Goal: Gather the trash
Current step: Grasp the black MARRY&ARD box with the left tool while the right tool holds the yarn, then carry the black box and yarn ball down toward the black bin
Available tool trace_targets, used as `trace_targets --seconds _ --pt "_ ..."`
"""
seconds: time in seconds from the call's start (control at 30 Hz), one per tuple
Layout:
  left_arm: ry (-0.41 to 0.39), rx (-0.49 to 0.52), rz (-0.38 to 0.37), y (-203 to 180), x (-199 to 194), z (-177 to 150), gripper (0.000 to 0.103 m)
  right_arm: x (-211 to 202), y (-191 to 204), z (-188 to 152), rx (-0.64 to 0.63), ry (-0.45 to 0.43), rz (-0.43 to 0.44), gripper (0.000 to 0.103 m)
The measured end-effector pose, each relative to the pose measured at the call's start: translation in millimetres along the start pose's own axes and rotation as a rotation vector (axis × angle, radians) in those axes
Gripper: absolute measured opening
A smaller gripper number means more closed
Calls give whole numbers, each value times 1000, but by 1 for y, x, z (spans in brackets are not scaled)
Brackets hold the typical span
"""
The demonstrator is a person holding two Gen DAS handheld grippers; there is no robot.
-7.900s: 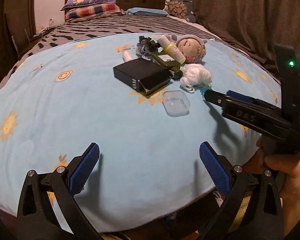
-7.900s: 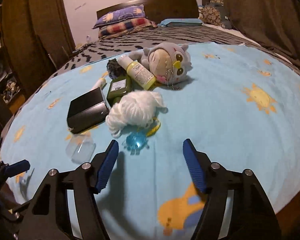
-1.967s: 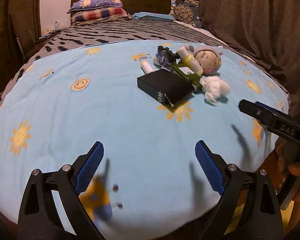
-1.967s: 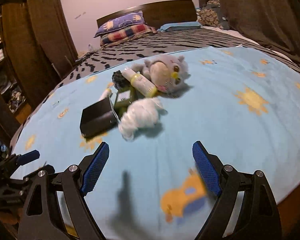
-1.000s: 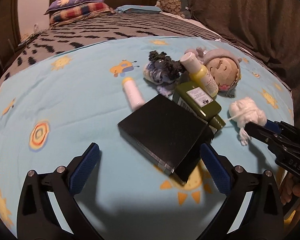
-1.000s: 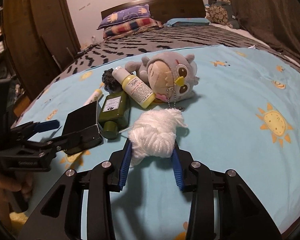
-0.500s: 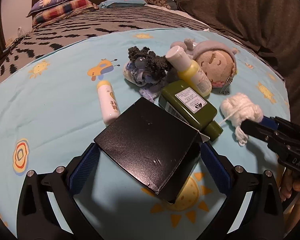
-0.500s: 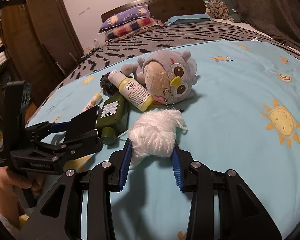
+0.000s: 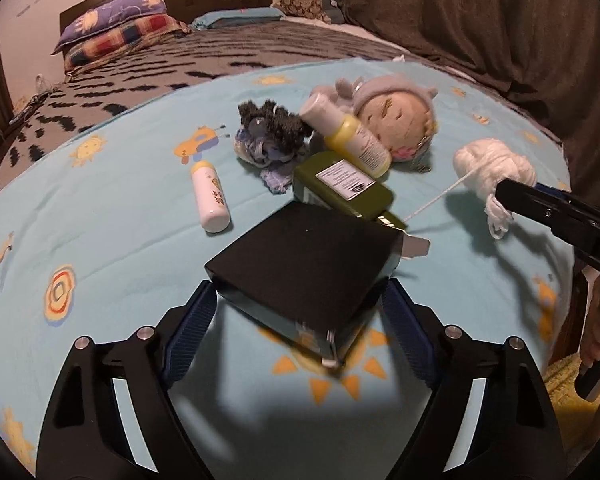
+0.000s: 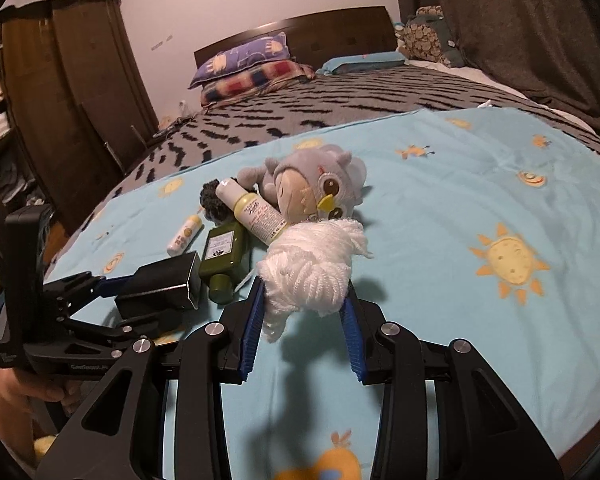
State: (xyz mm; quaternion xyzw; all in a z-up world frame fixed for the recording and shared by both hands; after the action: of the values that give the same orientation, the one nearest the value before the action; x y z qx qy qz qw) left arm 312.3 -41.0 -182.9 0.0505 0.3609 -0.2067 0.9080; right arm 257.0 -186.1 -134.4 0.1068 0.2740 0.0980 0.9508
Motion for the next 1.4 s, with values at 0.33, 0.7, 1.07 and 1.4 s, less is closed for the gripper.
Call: trace_targets --seconds 0.33,0.7,1.07,1.4 --pt "1 -110 -14 -12 -43 -13 15 -52 2 -4 -10 -29 -9 37" --pt "-45 -94 -43 -57 -47 -13 86 -98 -41 -5 3 -107 -142 38" --pt "-32 -212 -26 -67 -2 13 95 -89 -78 -4 38 -96 -114 38" --pt "18 -165 64 -81 31 26 95 -75 -85 -8 47 -69 -73 38"
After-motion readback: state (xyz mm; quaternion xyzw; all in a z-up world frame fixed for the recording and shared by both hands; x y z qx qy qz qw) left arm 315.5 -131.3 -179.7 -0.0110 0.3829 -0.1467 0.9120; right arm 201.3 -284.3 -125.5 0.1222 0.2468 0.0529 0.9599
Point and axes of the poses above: each gripper's, at about its wrist camera, not at the fingertips, and x roughly the way its jaws point, y to its left, z to its top, the point moved 8 cm from there along x, roughly the way its jaws point, and after that the axes turned 8 degrees about -y, right-handed, at the moved point
